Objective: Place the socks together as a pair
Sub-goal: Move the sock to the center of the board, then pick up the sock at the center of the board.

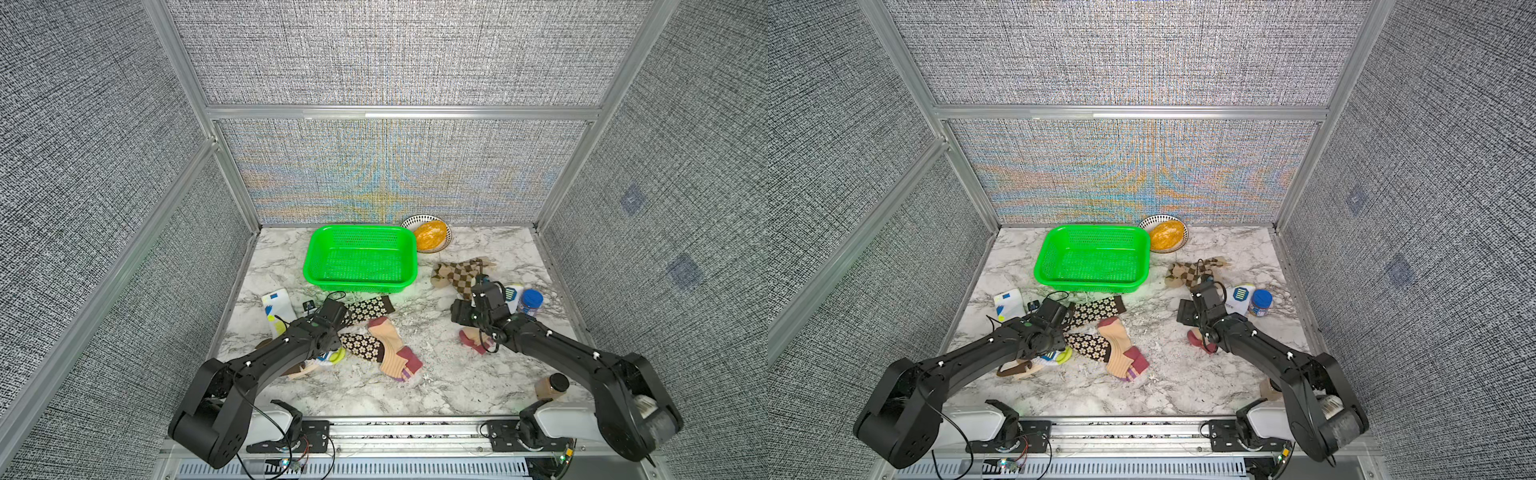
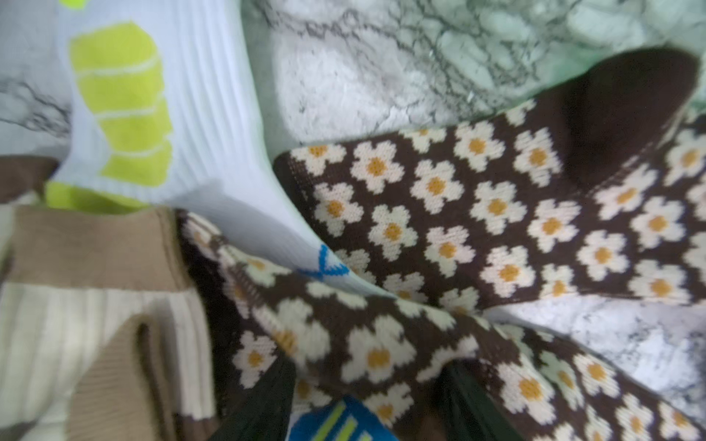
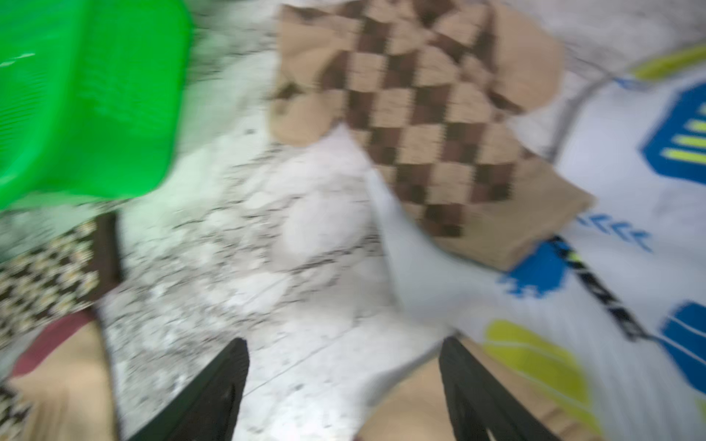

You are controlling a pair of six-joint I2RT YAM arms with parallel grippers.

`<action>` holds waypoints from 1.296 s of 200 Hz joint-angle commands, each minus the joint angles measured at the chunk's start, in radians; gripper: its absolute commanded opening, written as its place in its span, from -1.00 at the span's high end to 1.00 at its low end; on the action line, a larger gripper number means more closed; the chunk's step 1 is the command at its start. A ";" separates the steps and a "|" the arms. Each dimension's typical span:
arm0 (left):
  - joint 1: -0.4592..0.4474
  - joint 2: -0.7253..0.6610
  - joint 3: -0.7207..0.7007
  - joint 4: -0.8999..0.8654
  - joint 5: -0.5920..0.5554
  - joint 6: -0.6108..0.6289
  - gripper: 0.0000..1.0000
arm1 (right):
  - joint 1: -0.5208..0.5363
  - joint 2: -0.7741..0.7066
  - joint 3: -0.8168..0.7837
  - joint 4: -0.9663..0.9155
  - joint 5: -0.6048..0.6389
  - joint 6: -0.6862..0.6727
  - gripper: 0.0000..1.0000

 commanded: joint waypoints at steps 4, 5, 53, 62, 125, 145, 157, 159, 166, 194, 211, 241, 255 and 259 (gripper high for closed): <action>-0.006 -0.022 0.038 0.020 0.081 0.084 -0.31 | 0.090 -0.019 0.012 -0.030 -0.079 -0.002 -0.62; -0.006 -0.024 0.039 0.022 0.085 0.085 -0.32 | 0.094 -0.019 0.012 -0.031 -0.082 0.002 -0.62; -0.112 -0.205 0.074 0.018 0.159 0.086 -0.73 | 0.331 0.119 -0.029 -0.066 -0.095 0.130 -0.45; -0.119 -0.243 0.076 0.001 0.164 0.083 -0.77 | 0.357 0.143 -0.038 -0.039 -0.094 0.147 -0.41; -0.124 -0.481 0.051 -0.114 0.176 0.070 -0.81 | 0.457 0.271 0.027 -0.038 -0.035 0.188 -0.22; -0.123 -0.523 0.048 -0.154 0.164 0.065 -0.81 | 0.473 0.250 0.012 -0.064 -0.013 0.205 -0.20; -0.123 -0.540 0.043 -0.159 0.167 0.064 -0.81 | 0.480 0.227 -0.003 -0.063 -0.015 0.207 -0.20; -0.122 -0.542 0.041 -0.159 0.167 0.063 -0.81 | 0.480 0.223 -0.005 -0.062 -0.016 0.207 -0.20; -0.123 -0.544 0.038 -0.160 0.169 0.063 -0.81 | 0.485 0.215 -0.006 -0.063 -0.025 0.205 -0.19; -0.123 -0.552 0.024 -0.172 0.168 0.063 -0.81 | 0.524 0.222 0.009 -0.099 -0.039 0.195 -0.17; -0.124 -0.559 0.013 -0.164 0.173 0.058 -0.81 | 0.532 0.246 0.002 -0.089 -0.045 0.202 -0.14; -0.123 -0.563 0.009 -0.167 0.175 0.058 -0.81 | 0.540 0.287 0.026 -0.110 -0.035 0.197 0.40; -0.123 -0.569 0.007 -0.174 0.168 0.063 -0.81 | 0.541 0.280 0.044 -0.138 -0.016 0.189 0.89; -0.123 -0.571 0.007 -0.177 0.166 0.063 -0.81 | 0.541 0.275 0.049 -0.147 -0.008 0.189 0.97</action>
